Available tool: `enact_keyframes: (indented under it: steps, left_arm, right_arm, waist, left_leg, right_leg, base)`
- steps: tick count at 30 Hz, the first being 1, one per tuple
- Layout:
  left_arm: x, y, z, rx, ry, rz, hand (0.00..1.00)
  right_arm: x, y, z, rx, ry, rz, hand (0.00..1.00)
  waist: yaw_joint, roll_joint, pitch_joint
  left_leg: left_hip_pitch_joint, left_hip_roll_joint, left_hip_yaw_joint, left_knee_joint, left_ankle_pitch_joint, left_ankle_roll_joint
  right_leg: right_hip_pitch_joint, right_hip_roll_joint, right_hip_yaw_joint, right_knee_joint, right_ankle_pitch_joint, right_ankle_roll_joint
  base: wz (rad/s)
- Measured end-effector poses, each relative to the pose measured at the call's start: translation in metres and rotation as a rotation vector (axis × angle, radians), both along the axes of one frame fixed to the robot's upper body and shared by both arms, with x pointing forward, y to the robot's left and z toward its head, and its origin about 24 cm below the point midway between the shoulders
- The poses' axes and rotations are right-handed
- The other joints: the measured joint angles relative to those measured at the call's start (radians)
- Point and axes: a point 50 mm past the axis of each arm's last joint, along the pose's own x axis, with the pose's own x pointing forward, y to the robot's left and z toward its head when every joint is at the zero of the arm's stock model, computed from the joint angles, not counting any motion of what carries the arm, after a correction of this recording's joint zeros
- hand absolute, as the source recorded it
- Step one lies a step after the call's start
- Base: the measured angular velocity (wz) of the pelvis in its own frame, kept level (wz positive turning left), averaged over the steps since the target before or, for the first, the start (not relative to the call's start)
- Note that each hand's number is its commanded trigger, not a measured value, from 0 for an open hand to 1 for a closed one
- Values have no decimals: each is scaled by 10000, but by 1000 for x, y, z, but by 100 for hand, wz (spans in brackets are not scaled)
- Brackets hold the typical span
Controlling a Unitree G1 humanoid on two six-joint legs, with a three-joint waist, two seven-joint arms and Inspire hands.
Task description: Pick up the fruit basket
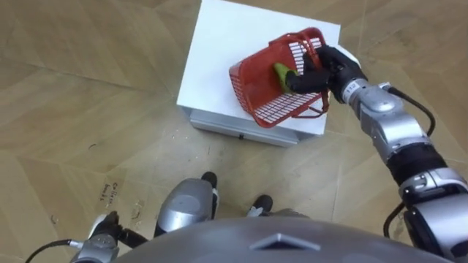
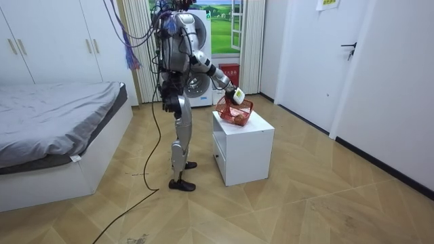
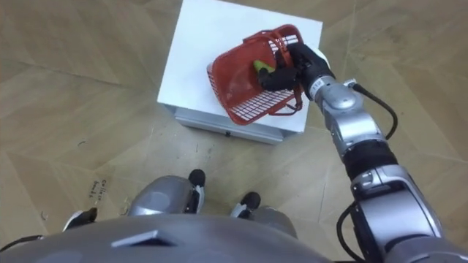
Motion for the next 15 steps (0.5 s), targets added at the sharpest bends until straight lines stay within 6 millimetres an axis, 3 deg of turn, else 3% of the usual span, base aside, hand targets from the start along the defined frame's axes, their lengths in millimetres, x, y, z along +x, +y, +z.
enact_keyframes:
  steps: [2, 3, 4, 9, 15]
  left_arm:
    - [2, -2, -1, -29, 79, -228, 0]
    - [3, -3, -1, -54, 101, -358, 0]
    - [4, -3, -1, -75, 116, -499, 0]
    - [9, -5, -1, -205, 51, -679, 0]
    - [14, -8, -1, -392, -13, -1121, 0]
  right_arm:
    - [4, -2, 0, -86, 59, -114, 100]
    - [5, -4, -1, -133, 162, -193, 73]
    - [4, -5, -4, -169, 327, -270, 0]
    - [-2, -10, -14, -344, 766, -595, 0]
    - [-4, -14, -17, -609, 683, -1120, 0]
  waist:
    - [-6, 22, 37]
    - [5, 47, 60]
    - [0, 53, 63]
    - [71, 143, 134]
    - [159, 231, 159]
  left_leg:
    - [-148, -19, -36, 59, 7, 10]
    - [-223, -44, -92, 113, 9, 18]
    - [-319, -60, -132, 159, 1, 31]
    - [-782, -107, -219, 388, -9, 83]
    - [-819, -165, -226, 421, -22, 137]
  right_leg:
    - [-88, -1, -81, 8, 0, -1]
    - [-123, -19, -144, 18, 0, -1]
    - [-187, -34, -198, 29, -1, -1]
    - [-596, -87, -273, 154, -2, 2]
    - [-738, -206, -319, 441, -87, 82]
  base:
    - [8]
    - [13]
    - [13]
    - [4]
    - [0]
